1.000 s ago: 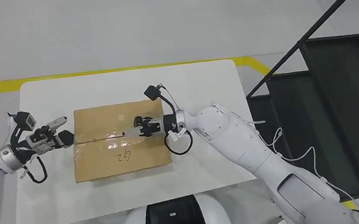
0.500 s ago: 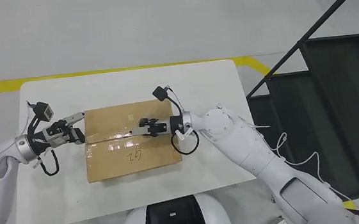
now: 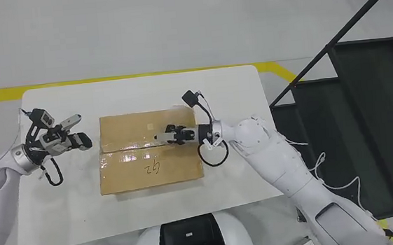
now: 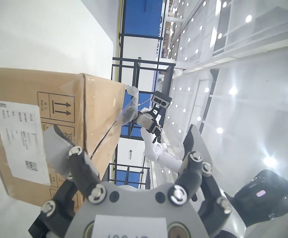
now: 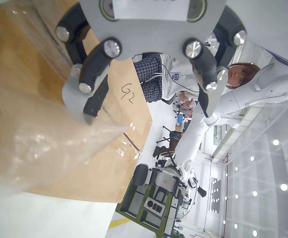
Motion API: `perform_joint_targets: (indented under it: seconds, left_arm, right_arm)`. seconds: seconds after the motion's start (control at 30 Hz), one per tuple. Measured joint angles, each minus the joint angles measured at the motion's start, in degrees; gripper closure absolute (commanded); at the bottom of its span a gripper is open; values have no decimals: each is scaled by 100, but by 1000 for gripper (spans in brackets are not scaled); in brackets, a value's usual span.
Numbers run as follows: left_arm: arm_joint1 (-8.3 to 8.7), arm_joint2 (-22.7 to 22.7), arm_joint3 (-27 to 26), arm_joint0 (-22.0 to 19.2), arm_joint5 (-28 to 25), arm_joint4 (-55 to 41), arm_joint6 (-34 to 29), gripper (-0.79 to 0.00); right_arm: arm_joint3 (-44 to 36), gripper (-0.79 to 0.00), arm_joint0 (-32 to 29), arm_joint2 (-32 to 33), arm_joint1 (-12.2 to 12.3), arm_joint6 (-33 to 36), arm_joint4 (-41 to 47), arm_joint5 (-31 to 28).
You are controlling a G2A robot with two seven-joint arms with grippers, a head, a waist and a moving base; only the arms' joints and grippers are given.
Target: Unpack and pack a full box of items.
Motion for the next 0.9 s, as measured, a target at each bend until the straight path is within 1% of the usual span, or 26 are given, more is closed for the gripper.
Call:
perform_joint_targets:
  seconds: [0.17, 0.3, 0.43, 0.6, 0.9]
  left_arm:
    - [25, -220, -22, 181, -95, -211, -22, -785]
    - [41, -340, -133, 309, -111, -258, -21, -785]
    - [46, -396, -213, 378, -97, -251, -6, -785]
    - [52, -467, -296, 451, -84, -237, 25, -785]
    - [65, -615, -420, 567, -73, -240, 77, -785]
  right_arm:
    - [151, -785, 206, -152, -46, 67, 59, 90]
    - [448, -785, 520, -407, -139, 106, 127, 35]
    - [672, -785, 785, -692, -243, 185, 202, -7]
    - [824, -785, 952, -994, -350, 275, 256, -75]
    - [1256, -785, 1352, -1477, -594, 225, 350, -160]
